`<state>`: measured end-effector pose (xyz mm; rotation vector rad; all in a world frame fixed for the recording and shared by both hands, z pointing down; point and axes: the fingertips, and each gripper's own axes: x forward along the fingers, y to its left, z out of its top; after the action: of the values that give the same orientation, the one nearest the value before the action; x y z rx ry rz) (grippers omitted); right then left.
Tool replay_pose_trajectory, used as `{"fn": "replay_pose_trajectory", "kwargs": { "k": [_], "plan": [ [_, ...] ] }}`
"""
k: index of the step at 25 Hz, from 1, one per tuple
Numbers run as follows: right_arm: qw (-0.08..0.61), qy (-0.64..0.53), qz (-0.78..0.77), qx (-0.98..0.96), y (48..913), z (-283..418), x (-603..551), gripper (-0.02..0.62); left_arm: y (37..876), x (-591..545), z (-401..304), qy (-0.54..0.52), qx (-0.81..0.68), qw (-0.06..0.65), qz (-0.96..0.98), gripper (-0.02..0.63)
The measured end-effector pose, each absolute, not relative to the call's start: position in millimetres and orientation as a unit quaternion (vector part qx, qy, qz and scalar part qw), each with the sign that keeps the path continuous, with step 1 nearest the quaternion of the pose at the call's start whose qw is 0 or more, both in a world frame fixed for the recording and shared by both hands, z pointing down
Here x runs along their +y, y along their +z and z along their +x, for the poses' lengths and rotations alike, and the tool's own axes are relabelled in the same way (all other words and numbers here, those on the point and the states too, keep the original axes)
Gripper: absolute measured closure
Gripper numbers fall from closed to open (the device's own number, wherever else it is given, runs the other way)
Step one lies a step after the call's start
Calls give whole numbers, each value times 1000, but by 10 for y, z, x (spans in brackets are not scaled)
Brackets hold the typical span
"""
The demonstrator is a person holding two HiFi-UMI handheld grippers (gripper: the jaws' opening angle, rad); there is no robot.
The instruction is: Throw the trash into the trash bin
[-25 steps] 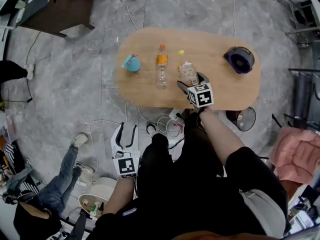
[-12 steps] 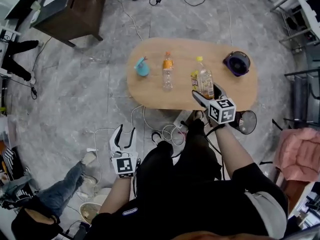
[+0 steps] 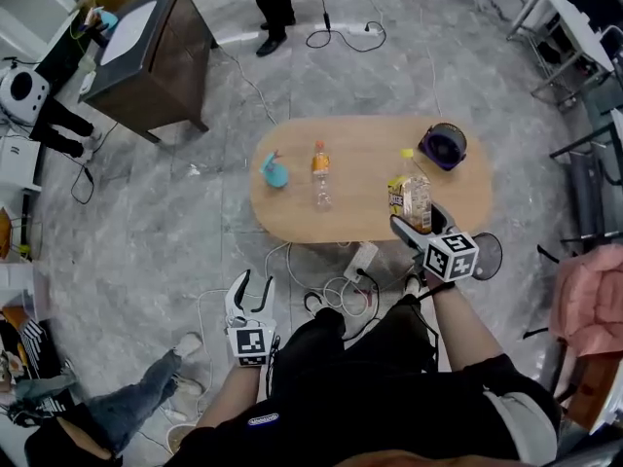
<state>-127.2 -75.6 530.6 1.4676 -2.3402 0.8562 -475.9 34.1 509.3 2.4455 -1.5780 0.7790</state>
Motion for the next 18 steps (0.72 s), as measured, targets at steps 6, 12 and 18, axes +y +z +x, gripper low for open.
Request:
{"fn": "replay_pose_trajectory", "kwargs": {
  "k": [6, 12, 18],
  "plan": [
    [79, 320, 511, -794, 5420, -473, -417, 143, 5255, 382, -3958, 267, -509, 66, 816, 405],
    [61, 349, 532, -769, 5515, 512, 165, 144, 5393, 323, -2737, 254, -472, 106, 838, 405],
    [74, 352, 544, -759, 5534, 1169, 458, 144, 5382, 377, -1872, 243, -431, 109, 862, 405]
  ]
}}
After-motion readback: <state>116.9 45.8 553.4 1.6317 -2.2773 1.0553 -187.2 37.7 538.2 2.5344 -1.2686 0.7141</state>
